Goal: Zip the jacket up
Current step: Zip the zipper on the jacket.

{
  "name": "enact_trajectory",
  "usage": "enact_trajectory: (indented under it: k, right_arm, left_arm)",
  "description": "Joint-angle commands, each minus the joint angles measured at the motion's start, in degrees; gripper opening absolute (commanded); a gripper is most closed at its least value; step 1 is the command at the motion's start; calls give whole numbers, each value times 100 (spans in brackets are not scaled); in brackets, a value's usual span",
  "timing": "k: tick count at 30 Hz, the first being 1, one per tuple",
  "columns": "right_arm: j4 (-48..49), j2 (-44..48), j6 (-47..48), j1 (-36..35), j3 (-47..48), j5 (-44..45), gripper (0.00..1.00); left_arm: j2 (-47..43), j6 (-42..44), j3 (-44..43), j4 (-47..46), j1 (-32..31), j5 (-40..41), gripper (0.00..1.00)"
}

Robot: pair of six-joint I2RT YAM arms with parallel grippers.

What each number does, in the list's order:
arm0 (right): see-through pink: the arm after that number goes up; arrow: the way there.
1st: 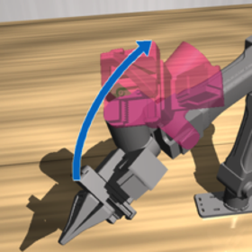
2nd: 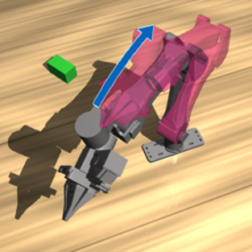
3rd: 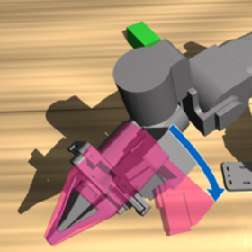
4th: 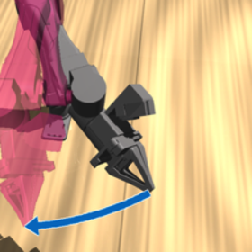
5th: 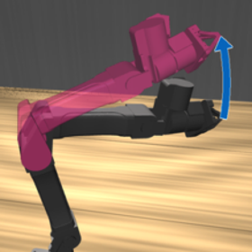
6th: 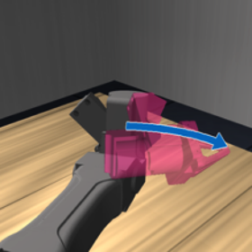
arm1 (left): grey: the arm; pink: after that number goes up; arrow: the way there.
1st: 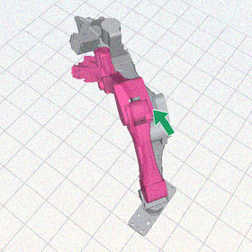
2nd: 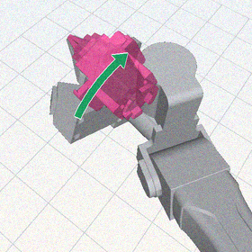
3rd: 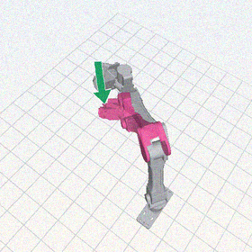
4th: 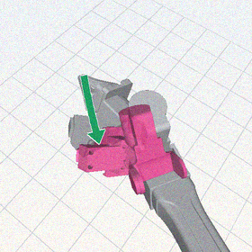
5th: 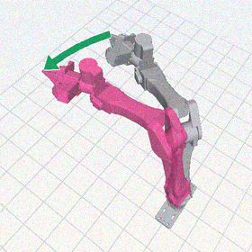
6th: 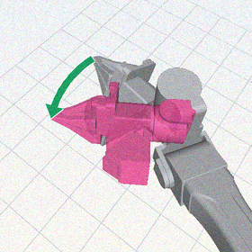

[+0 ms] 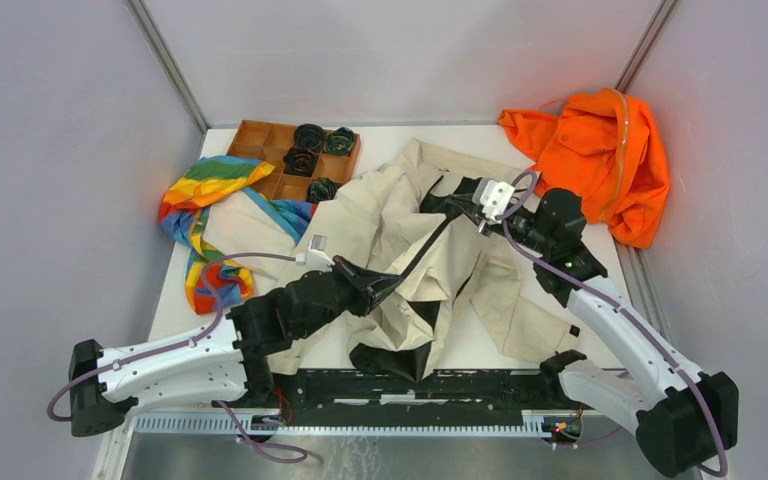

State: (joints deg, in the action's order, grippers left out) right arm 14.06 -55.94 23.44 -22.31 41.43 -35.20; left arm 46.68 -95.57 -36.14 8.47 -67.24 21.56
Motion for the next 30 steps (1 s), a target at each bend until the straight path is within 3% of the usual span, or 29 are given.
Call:
enact_trajectory:
  k: [1,7,12,23,30]
  right_arm:
    - [605,-266,537,419,962,742,0]
    - [710,-894,566,783,2064,743,0]
    - [735,-1088,589,1033,2226,749,0]
    - [537,-820,811,1231,829,636,0]
    - [785,-610,647,1237,-29,339,0]
  left_arm:
    - [7,1017,-52,669,197,-560,2]
    - [754,2520,-1214,1271,1257,-2052,2]
    - [1278,3502,-1923,2190,1477,-2846,2]
    - [378,3259,110,2598,1488,-4064,2]
    - [27,3025,608,2567,1492,-4213,2]
